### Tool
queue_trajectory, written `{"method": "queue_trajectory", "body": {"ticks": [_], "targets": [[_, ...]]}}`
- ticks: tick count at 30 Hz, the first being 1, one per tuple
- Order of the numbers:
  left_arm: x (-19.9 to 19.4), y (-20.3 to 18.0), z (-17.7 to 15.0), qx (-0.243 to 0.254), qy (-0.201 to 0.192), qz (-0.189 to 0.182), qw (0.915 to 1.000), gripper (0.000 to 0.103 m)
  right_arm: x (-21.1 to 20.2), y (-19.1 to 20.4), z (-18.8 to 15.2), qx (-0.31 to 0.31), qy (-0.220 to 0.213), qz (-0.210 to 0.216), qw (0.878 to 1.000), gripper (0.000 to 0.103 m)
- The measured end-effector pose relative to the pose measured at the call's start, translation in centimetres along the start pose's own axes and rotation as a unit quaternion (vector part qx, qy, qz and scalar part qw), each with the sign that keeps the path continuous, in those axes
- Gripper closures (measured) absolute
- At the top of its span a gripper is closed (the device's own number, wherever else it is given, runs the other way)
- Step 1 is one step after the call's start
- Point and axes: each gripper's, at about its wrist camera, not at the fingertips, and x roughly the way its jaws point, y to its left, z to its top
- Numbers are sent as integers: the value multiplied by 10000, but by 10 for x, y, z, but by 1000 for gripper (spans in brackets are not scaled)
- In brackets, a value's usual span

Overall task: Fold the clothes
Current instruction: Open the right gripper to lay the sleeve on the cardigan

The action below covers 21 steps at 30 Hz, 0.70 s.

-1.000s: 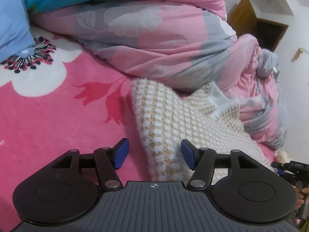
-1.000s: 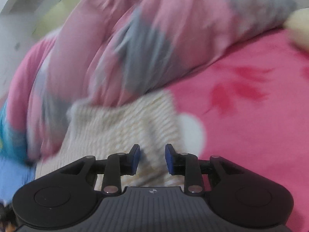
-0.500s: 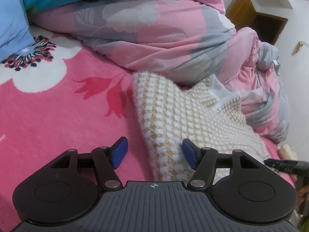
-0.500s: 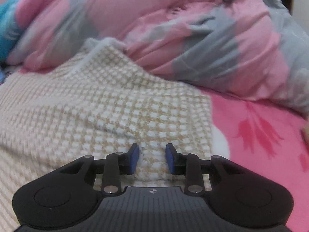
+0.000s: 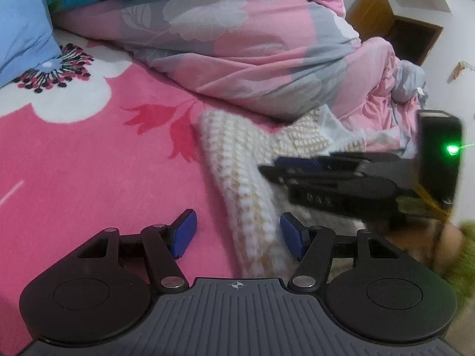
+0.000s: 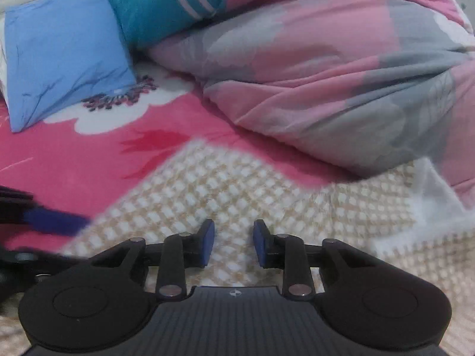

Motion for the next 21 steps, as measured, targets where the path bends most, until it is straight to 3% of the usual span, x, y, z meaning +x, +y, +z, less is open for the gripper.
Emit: {"method": "queue_trajectory", "body": {"ticks": [3, 5, 8, 11, 14, 18, 21], "targets": [[-4, 1, -3, 14, -16, -37, 10000, 41, -24, 3, 17, 245, -78, 4, 9997, 75], [-4, 1, -3, 3, -16, -45, 10000, 41, -34, 12, 24, 146, -308, 346, 9988, 75], [-4, 0, -4, 19, -30, -33, 10000, 41, -1, 21, 35, 216, -178, 569, 9980, 76], [-4, 2, -4, -13, -38, -47, 10000, 41, 43, 19, 36, 430, 13, 435, 9981, 79], [-4, 1, -4, -3, -56, -56, 10000, 41, 52, 6, 47, 1041, 94, 426, 9936, 79], [-5, 4, -3, -79, -66, -118, 9999, 41, 23, -15, 48, 1565, -119, -25, 9876, 79], [-6, 6, -2, -168, -81, -182, 9997, 41, -23, -43, 39, 1932, -345, -257, 9802, 79]]}}
